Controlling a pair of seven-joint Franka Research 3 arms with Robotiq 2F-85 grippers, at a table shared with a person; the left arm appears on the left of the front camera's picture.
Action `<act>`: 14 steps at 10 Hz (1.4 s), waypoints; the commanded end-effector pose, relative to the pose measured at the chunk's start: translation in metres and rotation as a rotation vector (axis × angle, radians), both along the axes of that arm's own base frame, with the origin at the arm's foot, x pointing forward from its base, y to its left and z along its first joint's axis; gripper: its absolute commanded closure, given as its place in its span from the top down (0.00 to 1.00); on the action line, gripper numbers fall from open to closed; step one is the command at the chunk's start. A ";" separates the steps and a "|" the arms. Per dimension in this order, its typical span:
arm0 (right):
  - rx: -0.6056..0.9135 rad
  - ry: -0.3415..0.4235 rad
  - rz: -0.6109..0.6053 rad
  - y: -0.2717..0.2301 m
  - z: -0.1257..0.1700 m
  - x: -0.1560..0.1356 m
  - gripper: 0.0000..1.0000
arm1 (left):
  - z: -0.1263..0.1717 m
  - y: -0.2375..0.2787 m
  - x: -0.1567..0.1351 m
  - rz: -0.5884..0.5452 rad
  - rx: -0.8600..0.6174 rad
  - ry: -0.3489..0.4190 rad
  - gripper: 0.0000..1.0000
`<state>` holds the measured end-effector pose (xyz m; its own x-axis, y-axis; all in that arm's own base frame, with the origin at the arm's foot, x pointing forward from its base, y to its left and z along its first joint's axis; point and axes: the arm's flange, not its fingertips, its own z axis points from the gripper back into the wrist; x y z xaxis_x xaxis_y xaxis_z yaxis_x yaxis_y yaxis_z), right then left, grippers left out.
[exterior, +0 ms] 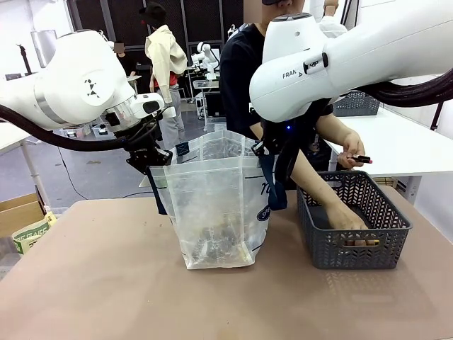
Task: Transfer purchased items from the store into the shopping bag.
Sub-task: Move the Reusable shopping bag to the right side of the table.
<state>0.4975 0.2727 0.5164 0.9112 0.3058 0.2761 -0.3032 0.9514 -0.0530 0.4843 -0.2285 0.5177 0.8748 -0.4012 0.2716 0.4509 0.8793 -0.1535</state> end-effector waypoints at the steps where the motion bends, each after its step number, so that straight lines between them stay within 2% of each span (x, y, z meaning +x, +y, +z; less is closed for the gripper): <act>1: 0.000 0.000 -0.006 -0.003 0.000 0.001 0.00 | 0.001 0.003 0.000 0.005 0.000 -0.002 0.00; 14: 0.000 0.000 -0.006 -0.003 0.000 0.001 0.00 | 0.001 0.003 0.000 0.005 0.000 -0.002 0.00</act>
<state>0.4975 0.2727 0.5164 0.9112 0.3058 0.2761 -0.3032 0.9514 -0.0530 0.4843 -0.2285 0.5177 0.8748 -0.4012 0.2716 0.4509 0.8793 -0.1535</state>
